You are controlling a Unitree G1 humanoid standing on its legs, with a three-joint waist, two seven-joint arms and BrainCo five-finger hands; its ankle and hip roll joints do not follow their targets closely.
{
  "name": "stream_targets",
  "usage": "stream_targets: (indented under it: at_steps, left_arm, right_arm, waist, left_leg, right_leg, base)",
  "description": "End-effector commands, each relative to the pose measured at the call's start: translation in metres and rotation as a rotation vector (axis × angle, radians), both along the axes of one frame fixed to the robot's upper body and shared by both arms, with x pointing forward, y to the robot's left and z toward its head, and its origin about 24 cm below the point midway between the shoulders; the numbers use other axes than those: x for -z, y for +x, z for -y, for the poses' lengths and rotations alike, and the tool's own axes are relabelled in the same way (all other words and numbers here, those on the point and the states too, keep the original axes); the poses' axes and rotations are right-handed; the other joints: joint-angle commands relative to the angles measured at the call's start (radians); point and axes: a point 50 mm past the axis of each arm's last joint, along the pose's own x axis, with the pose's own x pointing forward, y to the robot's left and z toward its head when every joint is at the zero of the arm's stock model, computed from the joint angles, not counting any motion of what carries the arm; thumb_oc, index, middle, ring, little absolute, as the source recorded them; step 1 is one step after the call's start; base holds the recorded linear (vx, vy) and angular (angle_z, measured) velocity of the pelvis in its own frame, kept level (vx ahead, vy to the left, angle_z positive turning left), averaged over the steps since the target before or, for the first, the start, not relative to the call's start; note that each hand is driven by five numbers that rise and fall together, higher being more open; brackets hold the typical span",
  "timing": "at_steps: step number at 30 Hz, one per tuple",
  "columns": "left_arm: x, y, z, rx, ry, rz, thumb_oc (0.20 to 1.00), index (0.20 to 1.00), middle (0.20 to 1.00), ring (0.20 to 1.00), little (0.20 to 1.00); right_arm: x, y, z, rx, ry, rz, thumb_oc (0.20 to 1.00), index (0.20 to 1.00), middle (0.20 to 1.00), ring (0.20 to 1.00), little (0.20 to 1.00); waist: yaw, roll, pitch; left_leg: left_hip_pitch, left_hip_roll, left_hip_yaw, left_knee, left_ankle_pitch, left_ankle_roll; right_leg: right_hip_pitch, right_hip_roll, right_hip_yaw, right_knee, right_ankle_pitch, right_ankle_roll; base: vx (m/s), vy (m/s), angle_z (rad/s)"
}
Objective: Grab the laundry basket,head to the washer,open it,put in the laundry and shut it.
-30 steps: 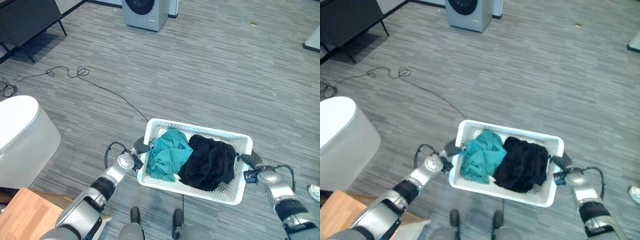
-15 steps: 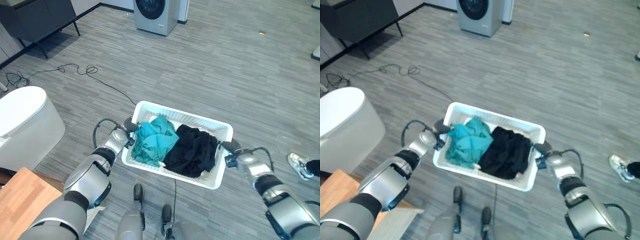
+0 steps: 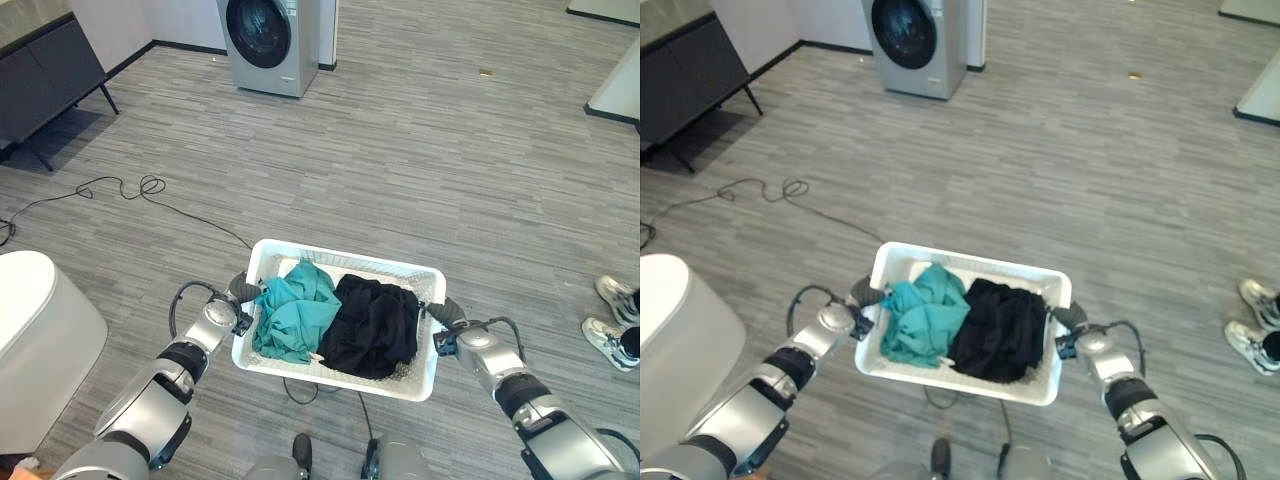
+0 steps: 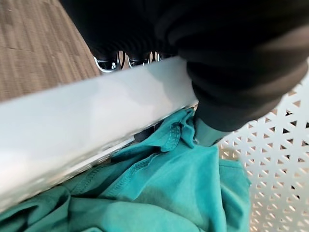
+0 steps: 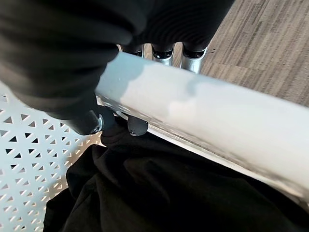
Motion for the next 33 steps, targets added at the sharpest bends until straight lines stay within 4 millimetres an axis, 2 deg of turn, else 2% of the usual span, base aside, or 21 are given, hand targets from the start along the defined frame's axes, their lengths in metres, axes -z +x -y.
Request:
stream_targets:
  at_steps: [1, 2, 4, 6, 9, 11, 13, 14, 15, 17, 19, 20, 21, 23, 24, 25, 26, 27, 28, 30, 33]
  left_arm:
    - [-0.029, 0.020, 0.001, 0.002, 0.011, 0.117, 0.200, 0.200, 0.200, 0.200, 0.200]
    - [-0.030, 0.021, 0.001, 0.002, 0.021, 0.124, 0.200, 0.200, 0.200, 0.200, 0.200]
    - [-0.029, 0.021, 0.003, 0.007, 0.029, 0.122, 0.200, 0.200, 0.200, 0.200, 0.200]
    - [-0.024, 0.018, 0.003, 0.007, 0.030, 0.108, 0.200, 0.200, 0.200, 0.200, 0.200]
    - [-0.020, 0.015, 0.003, 0.011, 0.029, 0.093, 0.200, 0.200, 0.200, 0.200, 0.200]
    - [-0.013, 0.012, 0.006, 0.012, 0.010, 0.073, 0.200, 0.200, 0.200, 0.200, 0.200]
    - [-0.009, 0.010, 0.008, 0.004, -0.007, 0.059, 0.200, 0.200, 0.200, 0.200, 0.200]
    - [-0.013, 0.012, 0.004, -0.004, 0.001, 0.068, 0.200, 0.200, 0.200, 0.200, 0.200]
    - [-0.017, 0.015, 0.001, -0.010, 0.008, 0.077, 0.200, 0.200, 0.200, 0.200, 0.200]
    - [-0.022, 0.018, -0.003, -0.032, 0.011, 0.086, 0.200, 0.200, 0.200, 0.200, 0.200]
    - [-0.023, 0.021, 0.001, -0.038, 0.005, 0.082, 0.200, 0.200, 0.200, 0.200, 0.200]
    - [-0.024, 0.022, 0.002, -0.037, 0.005, 0.084, 0.200, 0.200, 0.200, 0.200, 0.200]
    - [-0.028, 0.026, 0.013, -0.020, -0.004, 0.082, 0.200, 0.200, 0.200, 0.200, 0.200]
    - [-0.026, 0.027, 0.018, -0.011, 0.003, 0.074, 0.200, 0.200, 0.200, 0.200, 0.200]
    - [-0.026, 0.027, 0.021, -0.007, -0.001, 0.071, 0.200, 0.200, 0.200, 0.200, 0.200]
    - [-0.026, 0.027, 0.021, -0.007, -0.001, 0.071, 0.200, 0.200, 0.200, 0.200, 0.200]
    - [-0.024, 0.026, 0.023, -0.006, 0.003, 0.064, 0.200, 0.200, 0.200, 0.200, 0.200]
    - [-0.022, 0.025, 0.022, -0.006, 0.003, 0.056, 0.200, 0.200, 0.200, 0.200, 0.200]
    - [-0.022, 0.025, 0.022, -0.006, 0.003, 0.056, 0.200, 0.200, 0.200, 0.200, 0.200]
    - [-0.017, 0.022, 0.018, -0.012, 0.000, 0.039, 0.200, 0.200, 0.200, 0.200, 0.200]
    - [-0.013, 0.017, 0.012, -0.022, -0.022, 0.038, 0.200, 0.200, 0.200, 0.200, 0.200]
  right_arm:
    - [-0.063, 0.039, -0.029, -0.194, 0.131, 0.271, 0.200, 0.200, 0.200, 0.200, 0.200]
    - [-0.064, 0.037, -0.020, -0.186, 0.111, 0.265, 0.200, 0.200, 0.200, 0.200, 0.200]
    - [-0.062, 0.035, -0.015, -0.182, 0.106, 0.260, 0.200, 0.200, 0.200, 0.200, 0.200]
    - [-0.060, 0.033, -0.012, -0.179, 0.104, 0.256, 0.200, 0.200, 0.200, 0.200, 0.200]
    - [-0.056, 0.028, -0.005, -0.160, 0.111, 0.240, 0.200, 0.200, 0.200, 0.200, 0.200]
    - [-0.054, 0.023, -0.003, -0.160, 0.123, 0.236, 0.200, 0.200, 0.200, 0.200, 0.200]
    - [-0.051, 0.019, -0.001, -0.150, 0.133, 0.230, 0.200, 0.200, 0.200, 0.200, 0.200]
    - [-0.048, 0.017, 0.004, -0.123, 0.155, 0.229, 0.200, 0.200, 0.200, 0.200, 0.200]
    - [-0.048, 0.016, 0.005, -0.108, 0.174, 0.228, 0.200, 0.200, 0.200, 0.200, 0.200]
    - [-0.047, 0.017, 0.008, -0.085, 0.186, 0.226, 0.200, 0.200, 0.200, 0.200, 0.200]
    - [-0.044, 0.018, 0.010, -0.057, 0.183, 0.210, 0.200, 0.200, 0.200, 0.200, 0.200]
    - [-0.045, 0.018, 0.010, -0.056, 0.184, 0.212, 0.200, 0.200, 0.200, 0.200, 0.200]
    - [-0.041, 0.020, 0.009, -0.032, 0.183, 0.194, 0.200, 0.200, 0.200, 0.200, 0.200]
    - [-0.039, 0.022, 0.007, -0.034, 0.164, 0.185, 0.200, 0.200, 0.200, 0.200, 0.200]
    - [-0.038, 0.023, 0.005, -0.031, 0.162, 0.182, 0.200, 0.200, 0.200, 0.200, 0.200]
    - [-0.038, 0.023, 0.005, -0.031, 0.162, 0.182, 0.200, 0.200, 0.200, 0.200, 0.200]
    - [-0.034, 0.024, -0.001, -0.037, 0.155, 0.175, 0.200, 0.200, 0.200, 0.200, 0.200]
    - [-0.033, 0.026, -0.005, -0.042, 0.150, 0.169, 0.200, 0.200, 0.200, 0.200, 0.200]
    - [-0.033, 0.026, -0.005, -0.043, 0.150, 0.169, 0.200, 0.200, 0.200, 0.200, 0.200]
    - [-0.024, 0.027, -0.021, -0.073, 0.159, 0.137, 0.200, 0.200, 0.200, 0.200, 0.200]
    - [-0.018, 0.029, -0.043, -0.127, 0.164, 0.106, 0.200, 0.200, 0.200, 0.200, 0.200]
  waist:
    - [-0.030, -0.030, -0.024]
    - [-0.054, -0.037, -0.018]
    - [-0.068, -0.039, -0.014]
    - [-0.078, -0.036, -0.017]
    - [-0.089, -0.044, -0.039]
    - [-0.103, -0.044, -0.069]
    - [-0.113, -0.035, -0.087]
    - [-0.116, -0.054, -0.090]
    - [-0.109, -0.068, -0.087]
    - [-0.088, -0.086, -0.077]
    - [-0.073, -0.091, -0.070]
    - [-0.073, -0.097, -0.068]
    - [-0.056, -0.101, -0.055]
    - [-0.041, -0.096, -0.051]
    - [-0.031, -0.092, -0.046]
    - [-0.031, -0.093, -0.045]
    - [-0.011, -0.076, -0.043]
    - [0.005, -0.067, -0.043]
    - [0.005, -0.067, -0.043]
    - [0.046, -0.047, -0.043]
    - [0.091, -0.033, -0.049]
  left_leg:
    - [-0.090, -0.033, -0.006, 0.138, -0.064, -0.074]
    - [-0.055, -0.043, -0.028, 0.149, -0.096, -0.082]
    - [-0.018, -0.042, -0.051, 0.170, -0.131, -0.087]
    - [0.032, -0.037, -0.072, 0.181, -0.157, -0.095]
    - [0.079, -0.028, -0.082, 0.177, -0.186, -0.107]
    - [0.121, 0.006, -0.082, 0.186, -0.177, -0.127]
    - [0.107, 0.058, -0.085, 0.269, -0.104, -0.154]
    - [0.011, 0.131, -0.050, 0.499, 0.058, -0.170]
    - [-0.047, 0.165, -0.032, 0.625, 0.099, -0.160]
    - [-0.108, 0.205, 0.004, 0.752, 0.140, -0.142]
    - [-0.174, 0.255, 0.040, 0.787, 0.153, -0.148]
    - [-0.185, 0.254, 0.046, 0.791, 0.164, -0.139]
    - [-0.260, 0.257, 0.092, 0.719, 0.126, -0.137]
    - [-0.299, 0.231, 0.132, 0.574, 0.107, -0.147]
    - [-0.315, 0.218, 0.148, 0.473, 0.111, -0.151]
    - [-0.311, 0.216, 0.149, 0.469, 0.113, -0.150]
    - [-0.314, 0.174, 0.158, 0.260, 0.154, -0.161]
    - [-0.330, 0.144, 0.139, 0.181, 0.163, -0.163]
    - [-0.329, 0.143, 0.139, 0.176, 0.167, -0.163]
    - [-0.370, 0.077, 0.071, 0.039, 0.182, -0.172]
    - [-0.392, 0.061, 0.046, 0.062, 0.202, -0.170]
  right_leg:
    - [0.123, 0.007, 0.073, -0.237, 0.146, 0.079]
    - [0.074, 0.003, 0.141, -0.308, 0.192, 0.102]
    - [0.032, -0.014, 0.155, -0.352, 0.226, 0.117]
    - [0.014, -0.023, 0.118, -0.369, 0.237, 0.123]
    - [0.047, -0.023, 0.111, -0.357, 0.248, 0.121]
    - [0.060, -0.004, 0.110, -0.304, 0.276, 0.109]
    - [0.085, 0.032, 0.099, -0.261, 0.258, 0.085]
    - [0.141, 0.049, 0.080, -0.247, 0.239, 0.046]
    - [0.176, 0.065, 0.071, -0.256, 0.230, 0.017]
    - [0.224, 0.096, 0.067, -0.267, 0.208, -0.028]
    - [0.282, 0.116, 0.052, -0.281, 0.169, -0.042]
    - [0.275, 0.111, 0.049, -0.283, 0.180, -0.048]
    - [0.328, 0.115, 0.035, -0.297, 0.151, -0.052]
    - [0.356, 0.121, 0.031, -0.303, 0.130, -0.041]
    - [0.372, 0.124, 0.030, -0.303, 0.120, -0.034]
    - [0.373, 0.122, 0.030, -0.303, 0.120, -0.034]
    - [0.397, 0.138, 0.028, -0.301, 0.105, -0.025]
    - [0.422, 0.150, 0.037, -0.304, 0.093, -0.023]
    - [0.421, 0.150, 0.037, -0.304, 0.094, -0.023]
    - [0.468, 0.180, 0.080, -0.304, 0.060, -0.027]
    - [0.518, 0.202, 0.146, -0.291, 0.020, -0.036]
  base:
    - [0.37, -0.125, 0.44]
    - [0.37, -0.123, 0.43]
    - [0.39, -0.149, 0.79]
    - [0.44, -0.192, 0.86]
    - [0.39, -0.198, 0.33]
    - [0.48, -0.299, 0.17]
    - [0.46, -0.436, 0.04]
    - [0.41, -0.592, 0.35]
    - [0.37, -0.665, 0.27]
    - [0.25, -0.457, 0.07]
    - [0.24, -0.300, -0.13]
    - [0.28, -0.248, 0.03]
    - [0.21, -0.163, 0.36]
    - [0.32, -0.109, 0.32]
    - [0.20, -0.029, 0.01]
    - [0.29, 0.007, -0.01]
    - [0.32, 0.018, 0.02]
    - [0.32, 0.016, 0.03]
    - [0.35, -0.002, -0.07]
    - [0.41, -0.006, -0.49]
    - [0.53, 0.057, -0.69]
